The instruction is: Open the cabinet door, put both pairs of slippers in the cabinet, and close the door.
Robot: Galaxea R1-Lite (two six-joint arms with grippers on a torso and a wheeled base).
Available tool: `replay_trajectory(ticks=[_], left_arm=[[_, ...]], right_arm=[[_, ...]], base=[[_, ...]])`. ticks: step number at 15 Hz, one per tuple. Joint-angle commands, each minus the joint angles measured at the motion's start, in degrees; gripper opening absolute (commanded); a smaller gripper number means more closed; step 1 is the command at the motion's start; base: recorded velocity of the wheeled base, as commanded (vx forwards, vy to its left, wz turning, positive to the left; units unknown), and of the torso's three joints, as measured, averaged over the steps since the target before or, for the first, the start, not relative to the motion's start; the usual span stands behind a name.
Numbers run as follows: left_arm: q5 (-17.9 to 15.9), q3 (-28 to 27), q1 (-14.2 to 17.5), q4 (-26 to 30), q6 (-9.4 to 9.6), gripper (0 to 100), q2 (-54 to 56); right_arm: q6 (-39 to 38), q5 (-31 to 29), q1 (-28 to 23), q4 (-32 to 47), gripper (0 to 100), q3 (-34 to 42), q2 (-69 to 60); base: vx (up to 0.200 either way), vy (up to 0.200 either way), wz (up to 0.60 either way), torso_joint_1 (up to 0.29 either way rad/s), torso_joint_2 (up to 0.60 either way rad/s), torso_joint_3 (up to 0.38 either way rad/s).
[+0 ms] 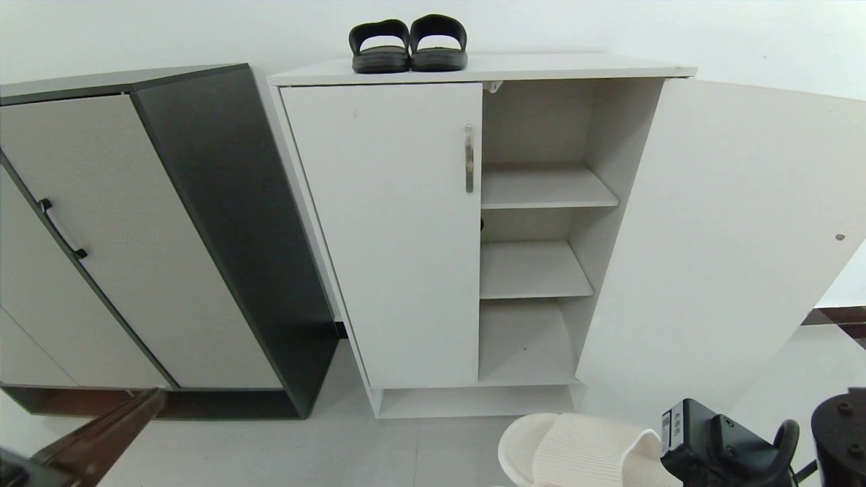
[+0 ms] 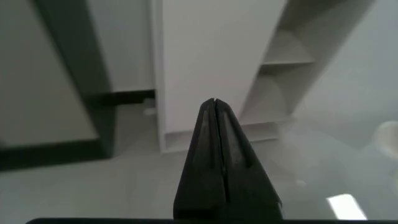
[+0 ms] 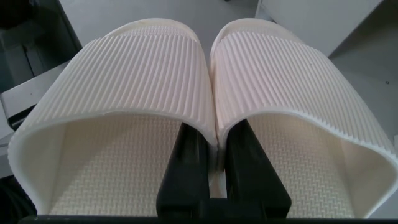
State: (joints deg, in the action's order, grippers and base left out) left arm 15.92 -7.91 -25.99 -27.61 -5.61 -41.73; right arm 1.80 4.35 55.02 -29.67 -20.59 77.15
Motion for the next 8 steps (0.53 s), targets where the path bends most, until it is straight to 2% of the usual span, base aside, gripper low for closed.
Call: replay_trajectory(ticks=[1, 3, 5, 6, 8], left_arm=[[4.82, 4.4, 9.99, 17.86, 1.3, 0, 21.51], [4.82, 4.48, 18.17, 22.78, 1.56, 0, 26.44], [4.56, 5.8, 28.63, 23.92, 2.36, 0, 28.63], [4.47, 7.3, 32.41, 23.92, 3.94, 0, 30.3], [2.54, 7.74, 36.89, 25.59, 4.64, 0, 36.1]], right_arm=[[0.13, 0.04, 0.0, -0.04, 0, 0.02, 0.01], [0.13, 0.13, 0.0, -0.04, 0, 0.02, 0.28], [0.13, 0.13, 0.0, -0.04, 0, 0.11, 0.28], [0.13, 0.13, 0.09, 0.05, 0, 0.11, 0.28], [0.13, 0.13, 0.0, 0.05, 0, 0.11, 0.37]], base=[[0.0, 0.0, 0.0, 0.0, 0.0, 0.0], [0.0, 0.0, 0.0, 0.0, 0.0, 0.0], [0.0, 0.0, 0.0, 0.0, 0.0, 0.0], [0.0, 0.0, 0.0, 0.0, 0.0, 0.0], [0.0, 0.0, 0.0, 0.0, 0.0, 0.0]])
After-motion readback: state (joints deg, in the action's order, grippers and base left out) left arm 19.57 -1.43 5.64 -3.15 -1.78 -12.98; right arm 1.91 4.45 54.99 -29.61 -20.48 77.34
